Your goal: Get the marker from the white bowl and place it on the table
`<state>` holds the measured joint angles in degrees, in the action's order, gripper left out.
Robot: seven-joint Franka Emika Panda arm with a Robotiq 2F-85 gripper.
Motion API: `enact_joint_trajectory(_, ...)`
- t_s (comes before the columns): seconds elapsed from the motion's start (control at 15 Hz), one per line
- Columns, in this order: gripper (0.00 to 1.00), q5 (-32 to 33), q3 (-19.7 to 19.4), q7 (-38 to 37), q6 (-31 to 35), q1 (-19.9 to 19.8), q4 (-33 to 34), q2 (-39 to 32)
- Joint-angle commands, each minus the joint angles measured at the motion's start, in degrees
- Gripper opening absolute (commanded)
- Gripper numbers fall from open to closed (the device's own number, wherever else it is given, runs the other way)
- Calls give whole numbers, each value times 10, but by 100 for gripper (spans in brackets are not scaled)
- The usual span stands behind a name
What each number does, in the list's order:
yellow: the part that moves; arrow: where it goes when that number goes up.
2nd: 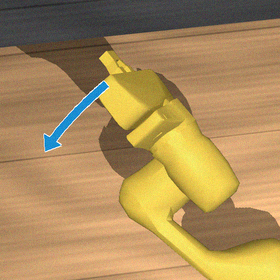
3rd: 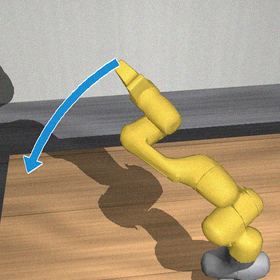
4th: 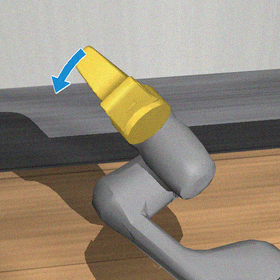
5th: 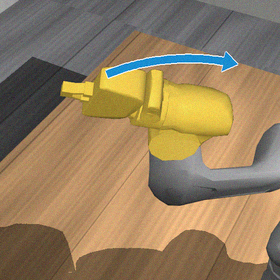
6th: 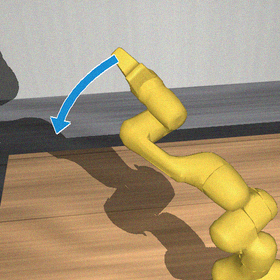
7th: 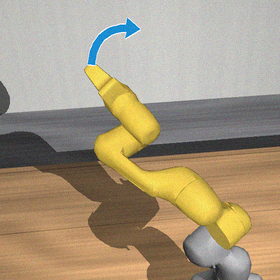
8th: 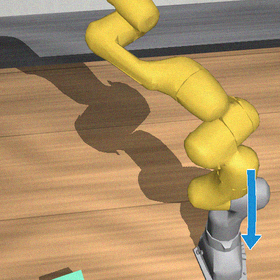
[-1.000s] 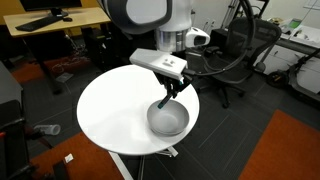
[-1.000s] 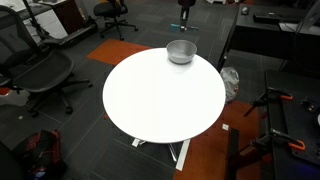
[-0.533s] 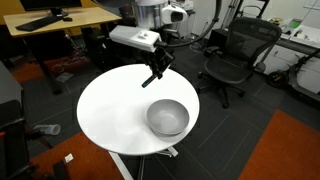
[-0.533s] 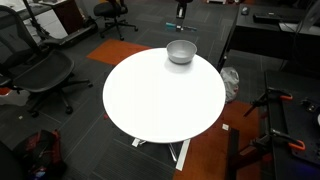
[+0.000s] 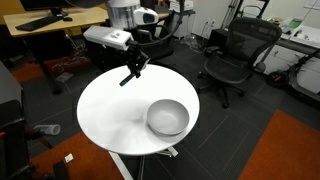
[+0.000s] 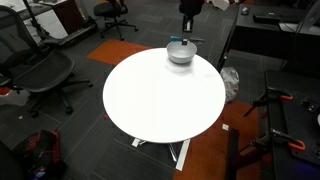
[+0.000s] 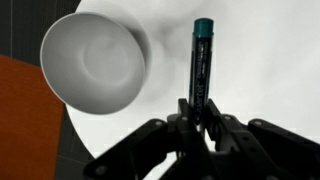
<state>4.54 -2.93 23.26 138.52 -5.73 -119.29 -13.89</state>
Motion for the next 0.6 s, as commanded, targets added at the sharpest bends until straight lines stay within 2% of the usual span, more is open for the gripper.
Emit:
enact_joint_trajectory(0.0,5,12,6,-25,39,8,-62,22)
enact_joint_trajectory(0.53,5,11,7,-69,106,14,-109,-25)
